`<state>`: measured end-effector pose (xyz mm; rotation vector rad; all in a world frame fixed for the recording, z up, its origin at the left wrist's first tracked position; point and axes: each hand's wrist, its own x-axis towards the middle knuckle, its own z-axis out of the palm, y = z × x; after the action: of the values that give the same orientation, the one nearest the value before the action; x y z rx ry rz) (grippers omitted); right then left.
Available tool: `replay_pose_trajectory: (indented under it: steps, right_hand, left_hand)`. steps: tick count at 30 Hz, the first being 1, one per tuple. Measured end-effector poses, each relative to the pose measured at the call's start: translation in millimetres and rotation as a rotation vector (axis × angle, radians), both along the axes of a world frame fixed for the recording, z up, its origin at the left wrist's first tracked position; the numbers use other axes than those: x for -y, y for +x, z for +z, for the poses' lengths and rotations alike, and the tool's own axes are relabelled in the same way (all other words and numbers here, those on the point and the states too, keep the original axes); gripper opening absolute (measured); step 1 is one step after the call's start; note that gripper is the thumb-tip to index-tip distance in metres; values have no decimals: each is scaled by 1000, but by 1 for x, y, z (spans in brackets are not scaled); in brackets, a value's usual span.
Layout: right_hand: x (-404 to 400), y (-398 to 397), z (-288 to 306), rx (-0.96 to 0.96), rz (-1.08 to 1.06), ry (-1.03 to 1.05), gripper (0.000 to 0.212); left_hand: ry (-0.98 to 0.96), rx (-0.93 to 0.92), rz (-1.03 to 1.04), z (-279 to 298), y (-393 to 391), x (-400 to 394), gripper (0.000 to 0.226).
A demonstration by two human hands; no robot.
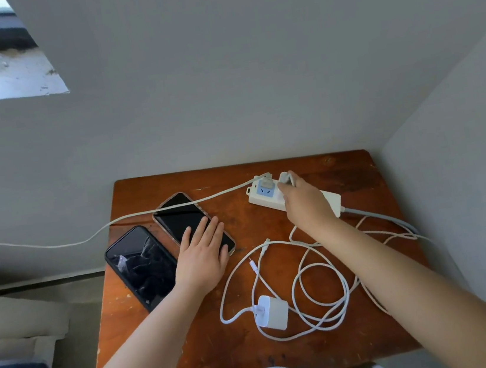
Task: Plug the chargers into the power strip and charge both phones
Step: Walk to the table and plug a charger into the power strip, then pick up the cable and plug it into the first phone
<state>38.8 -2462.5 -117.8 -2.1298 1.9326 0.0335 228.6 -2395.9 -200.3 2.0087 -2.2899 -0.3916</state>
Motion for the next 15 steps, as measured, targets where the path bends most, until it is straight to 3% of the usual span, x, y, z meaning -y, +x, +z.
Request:
replay_pose_trajectory:
  steps: [5,8,12,15]
  right_hand:
    - [-6,-2,2,-32,34,33,49]
    - [-39,-2,-5,-20,65,-118,43]
    - [-100,2,-23,65,131,-246,35]
    - [-126,-3,-37,221,164,-156,32]
  left_hand:
    - [8,1,-5,2,-1,-1,50]
    - [26,1,-9,3,-1,-1,50]
    - [24,-74,-74,7,-1,-16,48]
    - [59,-175,-148,11,0,-38,46]
